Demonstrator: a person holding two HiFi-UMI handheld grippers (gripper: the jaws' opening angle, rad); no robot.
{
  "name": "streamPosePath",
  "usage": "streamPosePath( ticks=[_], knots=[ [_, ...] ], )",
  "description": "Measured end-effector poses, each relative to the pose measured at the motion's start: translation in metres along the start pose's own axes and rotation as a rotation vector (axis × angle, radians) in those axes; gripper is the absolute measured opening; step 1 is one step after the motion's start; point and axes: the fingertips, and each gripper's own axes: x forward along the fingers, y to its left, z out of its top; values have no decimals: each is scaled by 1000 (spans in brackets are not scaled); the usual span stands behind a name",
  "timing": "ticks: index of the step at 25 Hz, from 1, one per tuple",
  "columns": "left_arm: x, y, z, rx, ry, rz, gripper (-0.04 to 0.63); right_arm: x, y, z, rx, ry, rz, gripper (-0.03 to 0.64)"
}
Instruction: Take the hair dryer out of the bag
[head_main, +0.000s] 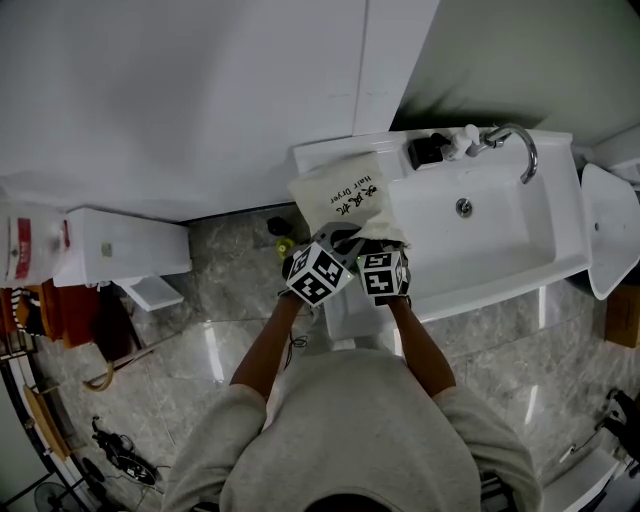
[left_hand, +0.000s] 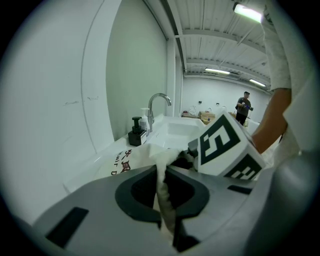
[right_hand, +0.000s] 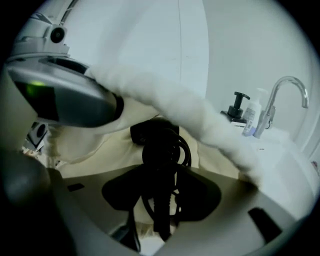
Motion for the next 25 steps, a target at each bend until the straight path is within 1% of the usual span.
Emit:
streamPosePath(
  ticks=[10,15,19,25],
  knots=[
    [4,-3,-3,-4,13,22,20,-37,1,-14,19,-17,-2,187],
    [6,-7,-6,-13,19,29,20,-55,2,-32,19,-11,-6,187],
    [8,-8,-9,-30,24,32,20,-71,6,-50,10,13,-6,187],
    [11,-13,-7,-28,24,21,18,-76,14,-84,-57,95,11,190]
  ],
)
